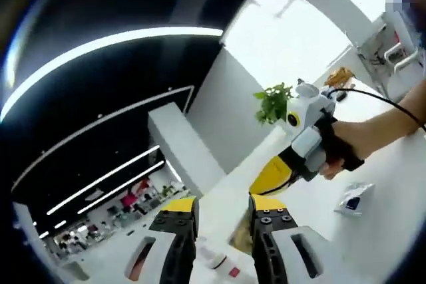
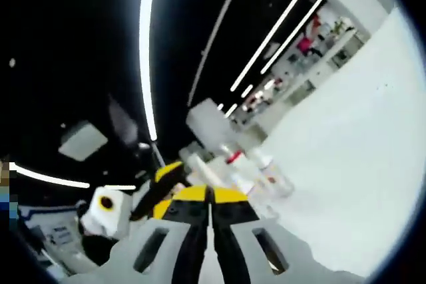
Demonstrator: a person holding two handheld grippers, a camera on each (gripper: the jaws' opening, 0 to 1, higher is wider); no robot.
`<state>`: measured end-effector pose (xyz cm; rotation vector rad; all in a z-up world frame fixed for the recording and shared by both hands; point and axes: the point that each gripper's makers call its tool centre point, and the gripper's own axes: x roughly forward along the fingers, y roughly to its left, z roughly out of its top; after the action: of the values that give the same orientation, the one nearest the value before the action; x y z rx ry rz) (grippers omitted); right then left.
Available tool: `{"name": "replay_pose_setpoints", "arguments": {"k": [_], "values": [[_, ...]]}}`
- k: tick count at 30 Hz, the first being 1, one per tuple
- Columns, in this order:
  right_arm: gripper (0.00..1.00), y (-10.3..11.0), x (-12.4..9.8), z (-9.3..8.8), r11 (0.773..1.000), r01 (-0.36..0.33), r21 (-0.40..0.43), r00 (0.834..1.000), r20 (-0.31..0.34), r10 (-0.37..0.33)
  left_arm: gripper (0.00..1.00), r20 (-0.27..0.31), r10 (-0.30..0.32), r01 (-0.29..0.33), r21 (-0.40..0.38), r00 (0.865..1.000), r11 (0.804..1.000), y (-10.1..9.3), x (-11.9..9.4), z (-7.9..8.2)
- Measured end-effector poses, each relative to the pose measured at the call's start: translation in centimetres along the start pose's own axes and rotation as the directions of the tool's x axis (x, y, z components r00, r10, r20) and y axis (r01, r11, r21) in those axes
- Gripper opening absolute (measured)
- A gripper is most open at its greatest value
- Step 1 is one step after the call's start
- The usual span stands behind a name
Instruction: Arrange the skincare products in the storage area until every visible bottle or jar stands upright without overlapping.
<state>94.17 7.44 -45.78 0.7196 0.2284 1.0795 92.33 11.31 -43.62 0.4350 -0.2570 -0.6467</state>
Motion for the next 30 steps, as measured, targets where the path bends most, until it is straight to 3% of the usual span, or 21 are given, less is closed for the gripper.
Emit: {"name": "replay_pose_setpoints", "arguments": {"k": [4, 5, 7, 10, 12, 13, 16, 17, 19, 21, 24, 27, 29, 30], "values": [[0.0, -0.6, 0.1, -0.8, 0.999, 0.038, -0.007, 0.999, -0.027, -0.038, 0.3, -0.009, 0.007, -0.008, -0.123, 1.0, 0.992, 0.6, -0.2, -2.0], [0.0, -0.6, 0.1, -0.9, 0.999, 0.038, -0.005, 0.999, -0.031, -0.038, 0.3, -0.03, -0.001, -0.003, -0.133, 1.0, 0.991, 0.5, -0.3, -2.5], [0.0, -0.4, 0.0, -0.9, 0.999, 0.037, -0.02, 0.999, -0.033, -0.037, 0.3, -0.013, 0.005, -0.007, -0.133, 1.0, 0.991, 0.5, -0.5, -3.0], [0.0, -0.4, -0.4, -0.8, 0.996, 0.055, -0.067, 0.998, -0.037, -0.058, 0.3, -0.032, -0.019, 0.014, -0.126, 0.999, 0.992, -0.9, -1.0, -4.1], [0.0, -0.8, -0.9, -0.8, 0.987, 0.084, -0.138, 0.995, -0.042, -0.09, 0.3, -0.008, -0.077, 0.074, -0.159, 0.997, 0.985, -2.4, -1.0, -3.9], [0.0, -0.9, -1.2, -0.7, 0.985, 0.094, -0.142, 0.995, -0.032, -0.1, 0.31, -0.023, -0.132, 0.126, -0.186, 0.991, 0.974, -3.9, -1.2, -4.3], [0.0, -1.2, -1.9, 0.0, 0.983, 0.094, -0.155, 0.996, 0.02, -0.092, 0.33, -0.047, -0.212, 0.197, -0.224, 0.976, 0.955, -6.0, -1.0, -5.0], [0.0, -1.5, -2.1, 0.3, 0.982, 0.107, -0.158, 0.994, 0.04, -0.102, 0.36, -0.084, -0.264, 0.235, -0.259, 0.961, 0.937, -7.3, -0.9, -5.9], [0.0, -1.8, -2.5, 0.5, 0.978, 0.122, -0.167, 0.992, 0.057, -0.114, 0.47, -0.139, -0.314, 0.264, -0.29, 0.939, 0.92, -8.4, -0.8, -7.1], [0.0, -2.2, -2.8, 0.8, 0.973, 0.142, -0.182, 0.989, 0.073, -0.13, 0.53, -0.137, -0.339, 0.284, -0.314, 0.931, 0.906, -9.3, -0.4, -7.7], [0.03, -2.1, -2.7, 0.4, 0.957, 0.129, -0.258, 0.991, 0.056, -0.119, 0.53, -0.156, -0.348, 0.281, -0.338, 0.924, 0.898, -9.3, -0.3, -8.4], [0.21, -2.1, -2.4, -0.4, 0.946, 0.126, -0.3, 0.992, 0.007, -0.13, 0.53, -0.154, -0.33, 0.257, -0.364, 0.931, 0.895, -8.5, -0.2, -8.5], [0.35, -1.7, -1.9, -0.8, 0.944, 0.098, -0.316, 0.995, -0.002, -0.104, 0.53, -0.111, -0.318, 0.233, -0.469, 0.942, 0.852, -7.7, -0.2, -8.1], [0.41, -1.7, -1.8, -0.9, 0.945, 0.09, -0.314, 0.995, -0.004, -0.096, 0.52, -0.065, -0.317, 0.233, -0.542, 0.946, 0.807, -7.3, -0.2, -7.6]]}}
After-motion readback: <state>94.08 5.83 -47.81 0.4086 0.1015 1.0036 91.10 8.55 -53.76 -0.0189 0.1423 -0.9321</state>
